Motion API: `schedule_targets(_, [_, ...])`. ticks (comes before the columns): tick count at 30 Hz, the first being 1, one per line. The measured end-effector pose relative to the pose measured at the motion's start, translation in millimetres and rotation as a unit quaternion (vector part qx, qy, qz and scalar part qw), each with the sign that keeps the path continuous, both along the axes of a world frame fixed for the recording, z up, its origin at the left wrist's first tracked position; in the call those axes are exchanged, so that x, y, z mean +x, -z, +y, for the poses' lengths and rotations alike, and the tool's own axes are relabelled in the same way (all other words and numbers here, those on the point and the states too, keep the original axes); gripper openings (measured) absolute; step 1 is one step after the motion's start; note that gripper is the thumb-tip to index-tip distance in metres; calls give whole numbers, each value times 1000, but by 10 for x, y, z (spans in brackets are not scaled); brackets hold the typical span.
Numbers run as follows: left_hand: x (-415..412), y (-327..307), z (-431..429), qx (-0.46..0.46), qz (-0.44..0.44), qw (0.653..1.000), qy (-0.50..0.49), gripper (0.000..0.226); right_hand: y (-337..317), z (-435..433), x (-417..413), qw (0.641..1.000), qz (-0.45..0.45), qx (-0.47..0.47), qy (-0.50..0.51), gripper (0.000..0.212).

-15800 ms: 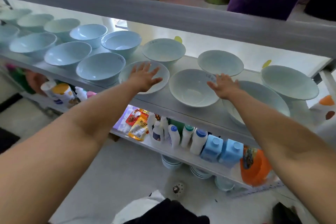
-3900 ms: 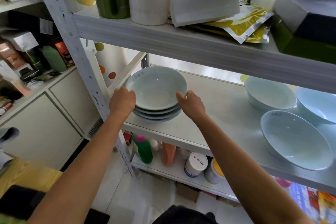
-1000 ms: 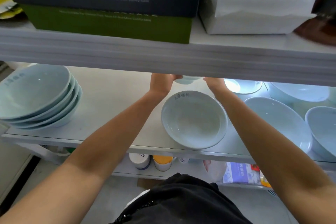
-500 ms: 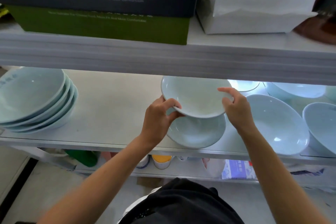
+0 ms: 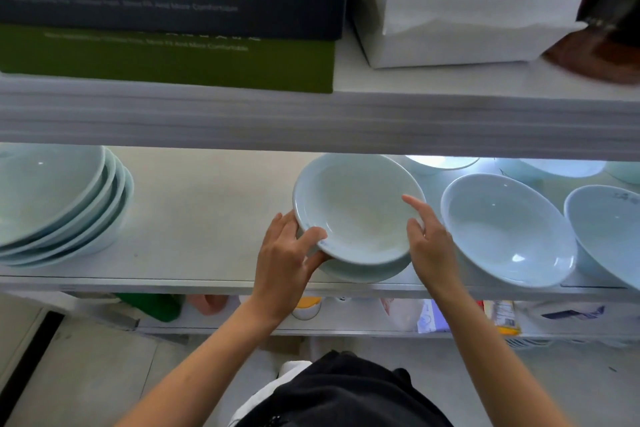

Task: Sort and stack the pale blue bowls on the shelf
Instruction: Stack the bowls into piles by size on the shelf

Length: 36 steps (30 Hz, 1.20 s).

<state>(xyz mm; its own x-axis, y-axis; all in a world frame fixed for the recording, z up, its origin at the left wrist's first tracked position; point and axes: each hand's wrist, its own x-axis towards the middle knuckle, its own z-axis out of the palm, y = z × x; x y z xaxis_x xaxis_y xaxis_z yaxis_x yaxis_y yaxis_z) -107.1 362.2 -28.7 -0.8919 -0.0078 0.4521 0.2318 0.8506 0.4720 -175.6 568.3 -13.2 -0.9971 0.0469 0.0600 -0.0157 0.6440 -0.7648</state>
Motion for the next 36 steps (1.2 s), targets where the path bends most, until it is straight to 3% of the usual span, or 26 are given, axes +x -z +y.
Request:
schedule_targets(10, [74,90,-29,-52,-60,997,-15,20,114,-22,54,1000,-2,-15,-5,43])
schedule_targets(16, [127,175,-87,-106,-102,989,-6,42,122,-46,120,1000,-5,2,-6,42])
schedule_targets(21, [161,209,-88,-70,-144,987,6,59,163,-27,156,1000,-7,21,0,43])
schedule_targets(28, [-59,18,-2,-74,-81,994,-9,61,79,132,185,996,65,65,19,43])
schedule_targets(31, [-176,-112,248,-92,-73,993,8,61,-8,326,137,994,82,73,-13,41])
schedule_targets(36, [-541,-346,929,-32,-101,994,31,70,-301,779,-93,990,98,92,-34,44])
